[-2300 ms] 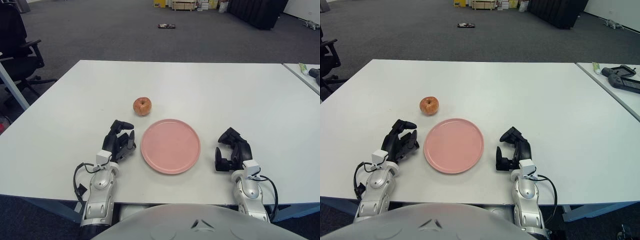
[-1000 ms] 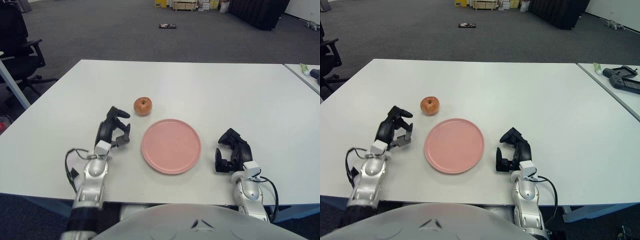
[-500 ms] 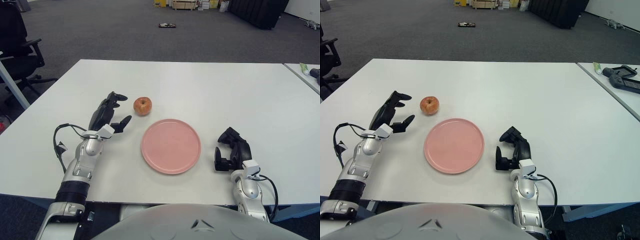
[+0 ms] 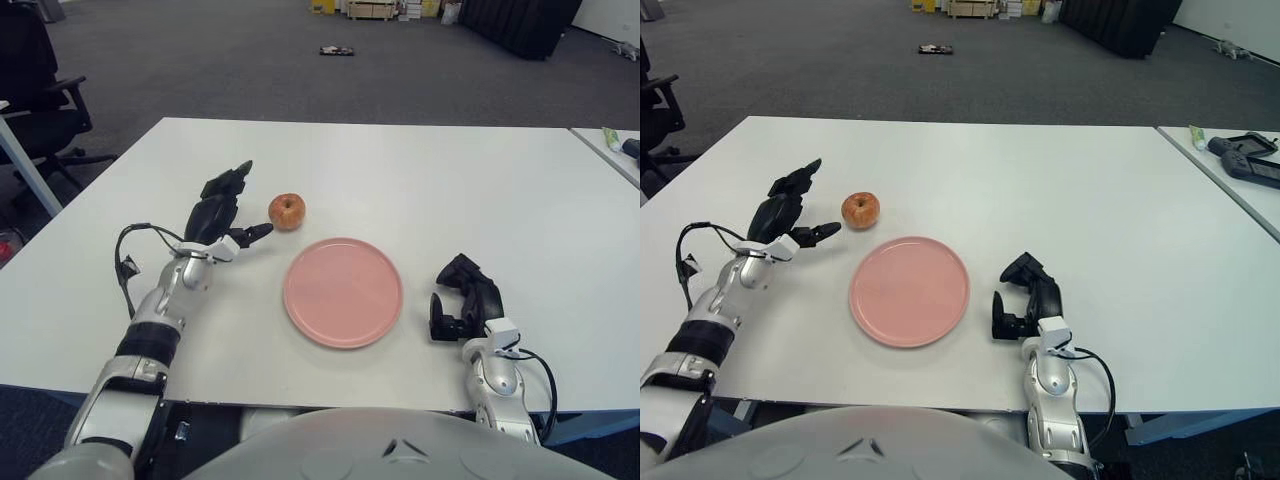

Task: Put the apple into the plate.

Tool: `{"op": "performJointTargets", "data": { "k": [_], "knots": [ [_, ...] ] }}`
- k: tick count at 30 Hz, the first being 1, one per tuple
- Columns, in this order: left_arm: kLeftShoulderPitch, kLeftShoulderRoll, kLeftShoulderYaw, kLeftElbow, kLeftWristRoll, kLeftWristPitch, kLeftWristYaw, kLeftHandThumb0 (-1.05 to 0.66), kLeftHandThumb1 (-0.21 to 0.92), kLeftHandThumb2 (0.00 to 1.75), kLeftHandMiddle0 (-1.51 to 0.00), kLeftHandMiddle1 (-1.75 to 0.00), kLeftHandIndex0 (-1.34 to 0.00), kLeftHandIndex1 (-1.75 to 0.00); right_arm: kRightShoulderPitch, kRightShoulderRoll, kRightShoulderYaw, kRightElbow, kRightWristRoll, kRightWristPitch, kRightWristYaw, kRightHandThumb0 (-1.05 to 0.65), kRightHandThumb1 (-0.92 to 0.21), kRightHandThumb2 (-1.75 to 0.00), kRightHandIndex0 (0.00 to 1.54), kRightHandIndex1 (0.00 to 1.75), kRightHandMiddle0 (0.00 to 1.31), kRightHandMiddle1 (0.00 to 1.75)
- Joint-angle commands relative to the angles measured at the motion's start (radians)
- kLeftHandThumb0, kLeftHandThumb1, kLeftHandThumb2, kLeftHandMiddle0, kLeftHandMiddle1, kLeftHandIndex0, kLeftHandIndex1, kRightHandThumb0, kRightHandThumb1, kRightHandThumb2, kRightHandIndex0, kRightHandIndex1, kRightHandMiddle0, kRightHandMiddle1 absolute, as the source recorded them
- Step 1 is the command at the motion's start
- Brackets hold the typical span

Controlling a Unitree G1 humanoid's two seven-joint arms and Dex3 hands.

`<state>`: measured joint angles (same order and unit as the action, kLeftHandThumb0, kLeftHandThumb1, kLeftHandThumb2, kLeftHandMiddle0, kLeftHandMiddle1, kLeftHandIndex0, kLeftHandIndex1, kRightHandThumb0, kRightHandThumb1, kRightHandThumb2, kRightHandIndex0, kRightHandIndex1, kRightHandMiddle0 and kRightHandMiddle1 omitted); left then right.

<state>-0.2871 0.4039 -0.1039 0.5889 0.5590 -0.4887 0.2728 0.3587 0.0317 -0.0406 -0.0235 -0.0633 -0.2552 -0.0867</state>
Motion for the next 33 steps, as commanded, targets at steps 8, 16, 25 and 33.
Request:
{"op": "performJointTargets", "data": {
  "k": [8,16,25,33],
  "knots": [
    [-0.165,0.011,-0.074,0.17,0.034,-0.042,0.041,-1.05,0.83,0.28,0.0,0.0,0.0,0.0,-0.017,-0.007,-0.003,0.0,0.002,0.008,0.002,-0.01,0.08,-1.75,0.93,1.75,0.71,1.66],
    [-0.289,0.01,-0.143,0.306,0.045,-0.086,-0.002,-1.05,0.82,0.24,0.0,0.0,0.0,0.0,-0.016,-0.007,-0.007,0.005,-0.003,0.002,-0.005,-0.01,0.08,-1.75,0.93,1.75,0.69,1.68],
    [-0.373,0.009,-0.195,0.411,0.05,-0.132,-0.035,-1.05,0.77,0.22,0.0,0.0,0.0,0.0,-0.01,-0.002,-0.009,-0.001,0.009,-0.005,-0.003,-0.01,0.08,-1.75,0.93,1.75,0.71,1.66],
    [-0.433,-0.012,-0.23,0.427,0.044,-0.131,-0.095,-1.02,0.75,0.23,0.0,0.0,0.0,0.0,-0.004,-0.003,-0.01,-0.002,0.011,-0.019,0.0,-0.01,0.08,-1.75,0.93,1.75,0.72,1.65]
  ]
}}
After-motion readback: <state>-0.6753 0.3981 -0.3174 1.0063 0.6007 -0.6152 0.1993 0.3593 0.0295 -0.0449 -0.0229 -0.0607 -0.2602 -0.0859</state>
